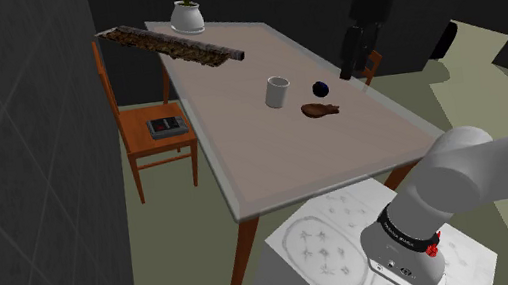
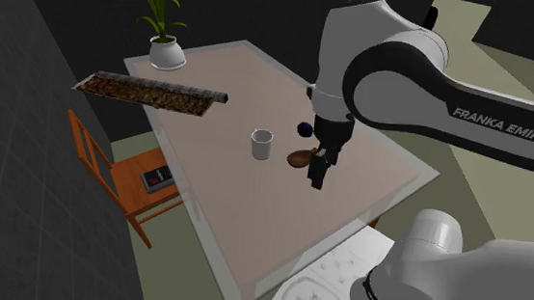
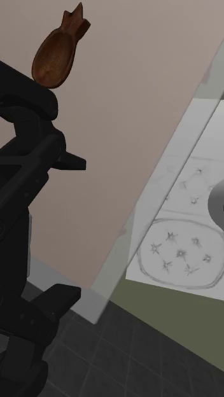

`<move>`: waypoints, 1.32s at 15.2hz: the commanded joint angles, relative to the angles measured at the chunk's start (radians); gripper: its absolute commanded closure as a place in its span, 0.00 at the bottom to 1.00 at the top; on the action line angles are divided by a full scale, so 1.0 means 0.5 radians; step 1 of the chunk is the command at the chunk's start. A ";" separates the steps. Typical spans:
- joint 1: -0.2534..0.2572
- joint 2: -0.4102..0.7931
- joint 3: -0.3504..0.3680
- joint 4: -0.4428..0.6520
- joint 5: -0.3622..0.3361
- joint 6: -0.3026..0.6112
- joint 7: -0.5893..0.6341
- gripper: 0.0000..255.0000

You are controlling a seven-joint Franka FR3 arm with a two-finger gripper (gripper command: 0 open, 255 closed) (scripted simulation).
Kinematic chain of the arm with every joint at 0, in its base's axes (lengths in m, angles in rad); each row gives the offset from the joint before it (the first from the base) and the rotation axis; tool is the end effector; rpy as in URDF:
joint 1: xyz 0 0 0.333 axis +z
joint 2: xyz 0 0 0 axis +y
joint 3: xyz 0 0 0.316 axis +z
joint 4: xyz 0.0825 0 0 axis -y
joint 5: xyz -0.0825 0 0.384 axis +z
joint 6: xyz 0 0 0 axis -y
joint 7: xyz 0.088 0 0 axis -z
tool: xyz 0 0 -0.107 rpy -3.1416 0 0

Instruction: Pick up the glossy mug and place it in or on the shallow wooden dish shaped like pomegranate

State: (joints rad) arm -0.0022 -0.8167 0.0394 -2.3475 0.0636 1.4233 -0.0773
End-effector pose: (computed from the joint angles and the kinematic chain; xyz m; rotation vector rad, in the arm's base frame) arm 0.2822 0.0220 0.5912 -3.0953 -0.1650 0.1660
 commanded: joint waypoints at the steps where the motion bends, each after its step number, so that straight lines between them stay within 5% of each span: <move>1: 0.000 0.000 0.000 0.000 0.000 0.000 0.000 0.00; 10: -0.062 0.460 -0.118 -0.038 -0.137 0.573 -0.178 0.00; 20: -0.117 1.115 -0.234 0.183 -0.211 1.100 -0.344 0.00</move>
State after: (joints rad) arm -0.0612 -0.2983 -0.0761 -2.2824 -0.0418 1.9543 -0.2467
